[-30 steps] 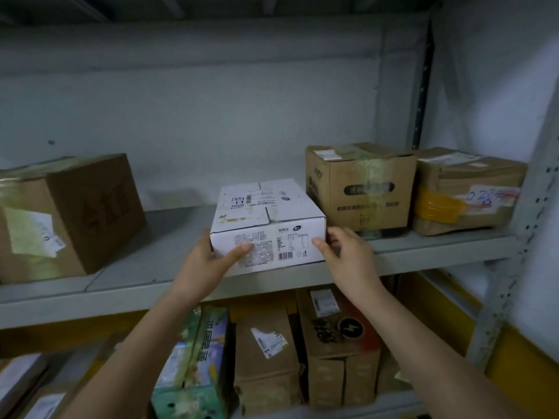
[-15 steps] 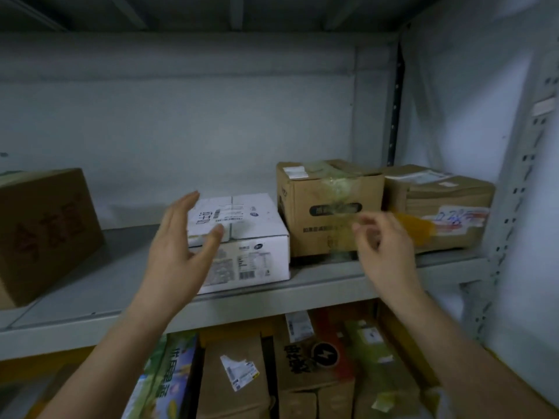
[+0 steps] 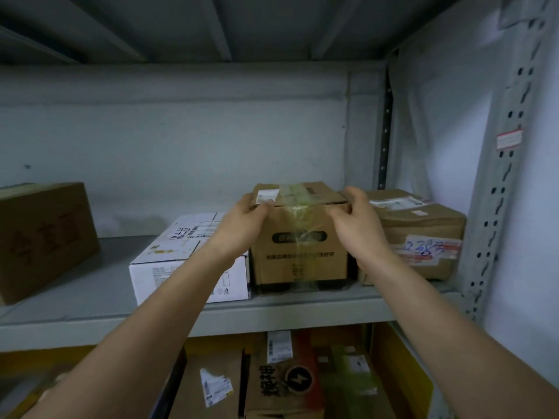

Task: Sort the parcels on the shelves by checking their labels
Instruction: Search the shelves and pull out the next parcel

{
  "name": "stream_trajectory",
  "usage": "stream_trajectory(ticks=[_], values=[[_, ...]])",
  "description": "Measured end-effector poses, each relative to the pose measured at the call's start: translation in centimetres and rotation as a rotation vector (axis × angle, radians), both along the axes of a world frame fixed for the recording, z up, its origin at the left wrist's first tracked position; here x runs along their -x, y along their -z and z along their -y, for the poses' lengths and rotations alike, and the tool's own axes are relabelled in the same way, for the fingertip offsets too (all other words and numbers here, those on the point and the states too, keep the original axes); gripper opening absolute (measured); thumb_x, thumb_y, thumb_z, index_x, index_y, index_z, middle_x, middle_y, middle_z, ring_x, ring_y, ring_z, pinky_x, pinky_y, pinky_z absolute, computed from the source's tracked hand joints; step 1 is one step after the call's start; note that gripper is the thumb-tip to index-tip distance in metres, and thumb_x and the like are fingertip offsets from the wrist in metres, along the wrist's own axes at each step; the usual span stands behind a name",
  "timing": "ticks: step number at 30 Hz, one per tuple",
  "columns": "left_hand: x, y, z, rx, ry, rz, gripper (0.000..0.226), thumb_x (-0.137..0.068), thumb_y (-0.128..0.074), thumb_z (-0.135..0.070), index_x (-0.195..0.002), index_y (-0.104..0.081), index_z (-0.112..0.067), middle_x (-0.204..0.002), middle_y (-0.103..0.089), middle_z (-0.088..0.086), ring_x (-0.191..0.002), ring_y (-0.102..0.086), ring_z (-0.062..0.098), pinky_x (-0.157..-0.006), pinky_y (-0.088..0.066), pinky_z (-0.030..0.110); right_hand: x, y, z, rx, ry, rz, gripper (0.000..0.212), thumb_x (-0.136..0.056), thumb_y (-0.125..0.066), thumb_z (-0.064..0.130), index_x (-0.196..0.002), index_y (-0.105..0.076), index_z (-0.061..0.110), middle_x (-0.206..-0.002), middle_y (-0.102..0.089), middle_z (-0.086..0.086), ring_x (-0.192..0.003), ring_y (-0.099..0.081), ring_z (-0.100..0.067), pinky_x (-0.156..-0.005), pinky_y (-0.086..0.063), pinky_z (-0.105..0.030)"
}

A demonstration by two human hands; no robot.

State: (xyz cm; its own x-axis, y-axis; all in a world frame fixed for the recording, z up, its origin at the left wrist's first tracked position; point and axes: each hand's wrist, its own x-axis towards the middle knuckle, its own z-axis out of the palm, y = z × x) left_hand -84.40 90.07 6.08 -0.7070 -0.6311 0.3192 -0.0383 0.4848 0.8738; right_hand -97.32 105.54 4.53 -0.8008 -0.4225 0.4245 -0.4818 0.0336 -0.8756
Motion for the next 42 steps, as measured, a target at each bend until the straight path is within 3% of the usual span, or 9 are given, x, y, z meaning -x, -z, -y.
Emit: stream_trajectory(ticks=[3,8,15,19,21,23,28,34,42], values=[[-1.8,0.6,-0.3,0.042,-0.099,-0.086,0.048,-0.101,-0.047,-0.051,-0.144,-0.046,-0.028,-0.135,-0.056,-0.009,-0.122,-0.055,0.017,-0.095,-0.045,0.035,0.2,0.0,-2.4,0.013,0.051,-0.049,0.047,-0.099,-0.058,0.035,-0.143,-0.044,0.024,-0.127,-0.057,0.011,-0.106,-0.057,-0.009,-0.077,-0.042,-0.021],[-1.6,1.2,-2.1,0.069,-0.201,-0.040,0.052,-0.104,-0.041,-0.051,-0.147,-0.044,-0.023,-0.144,-0.053,-0.002,-0.123,-0.051,0.019,-0.096,-0.044,0.037,0.2,-0.1,-2.6,0.062,0.098,-0.039,0.038,-0.102,-0.051,0.044,-0.129,-0.058,0.019,-0.113,-0.062,0.010,-0.101,-0.057,-0.008,-0.072,-0.037,-0.017],[-2.8,3.0,-4.7,-0.223,-0.120,-0.267,0.033,-0.104,-0.049,-0.038,-0.135,-0.054,-0.028,-0.113,-0.062,-0.015,-0.102,-0.057,0.002,-0.078,-0.044,0.025,-3.3,1.8,-3.9,0.105,0.082,-0.091,0.041,-0.104,-0.045,0.044,-0.137,-0.053,0.022,-0.104,-0.059,0.022,-0.086,-0.056,0.015,-0.068,-0.045,-0.005],[-6.3,5.8,-7.3,-0.289,-0.015,-0.330,0.037,-0.099,-0.055,-0.047,-0.134,-0.057,-0.035,-0.121,-0.068,-0.014,-0.114,-0.063,0.007,-0.092,-0.051,0.030,-6.5,4.6,-5.9,0.209,0.097,-0.001,0.042,-0.100,-0.051,0.048,-0.136,-0.054,0.027,-0.116,-0.067,0.013,-0.108,-0.064,-0.008,-0.096,-0.055,-0.041],[-8.6,7.2,-9.2,-0.283,0.066,-0.326,0.035,-0.099,-0.056,-0.043,-0.134,-0.057,-0.040,-0.121,-0.069,-0.020,-0.109,-0.064,-0.005,-0.082,-0.051,0.015,-8.5,6.6,-7.0,0.244,0.061,0.084,0.038,-0.099,-0.055,0.044,-0.135,-0.057,0.031,-0.117,-0.069,0.012,-0.109,-0.066,-0.009,-0.097,-0.056,-0.045],[-11.3,9.0,-10.9,-0.263,0.146,-0.316,0.041,-0.097,-0.060,-0.037,-0.137,-0.053,-0.043,-0.120,-0.070,-0.023,-0.103,-0.065,-0.011,-0.073,-0.053,0.008,-11.5,8.5,-8.6,0.271,0.026,0.108,0.036,-0.099,-0.059,0.039,-0.134,-0.057,0.036,-0.118,-0.070,0.015,-0.110,-0.066,-0.004,-0.097,-0.056,-0.039],[-19.4,14.2,-13.3,-0.182,0.282,-0.291,0.056,-0.092,-0.065,-0.028,-0.145,-0.048,-0.035,-0.131,-0.068,-0.015,-0.122,-0.064,0.005,-0.100,-0.054,0.026,-20.6,13.5,-13.6,0.293,0.026,0.041,0.049,-0.097,-0.060,0.028,-0.145,-0.048,0.030,-0.126,-0.067,0.016,-0.115,-0.063,0.002,-0.094,-0.055,-0.021],[-28.0,20.8,-16.1,-0.210,0.256,-0.266,0.065,-0.092,-0.068,-0.019,-0.151,-0.042,-0.021,-0.141,-0.062,-0.003,-0.132,-0.058,0.017,-0.107,-0.050,0.037,-30.0,20.1,-17.3,0.321,0.000,0.099,0.058,-0.097,-0.055,0.019,-0.151,-0.038,0.027,-0.136,-0.061,0.016,-0.125,-0.059,-0.003,-0.095,-0.051,-0.016],[-34.0,25.1,-18.3,-0.282,0.143,-0.214,0.066,-0.088,-0.068,-0.020,-0.149,-0.043,-0.029,-0.136,-0.065,-0.015,-0.128,-0.060,0.006,-0.098,-0.050,0.017,-35.5,24.3,-18.4,0.287,-0.012,0.205,0.058,-0.096,-0.054,0.020,-0.151,-0.038,0.028,-0.136,-0.061,0.017,-0.125,-0.059,-0.005,-0.098,-0.053,-0.025]])
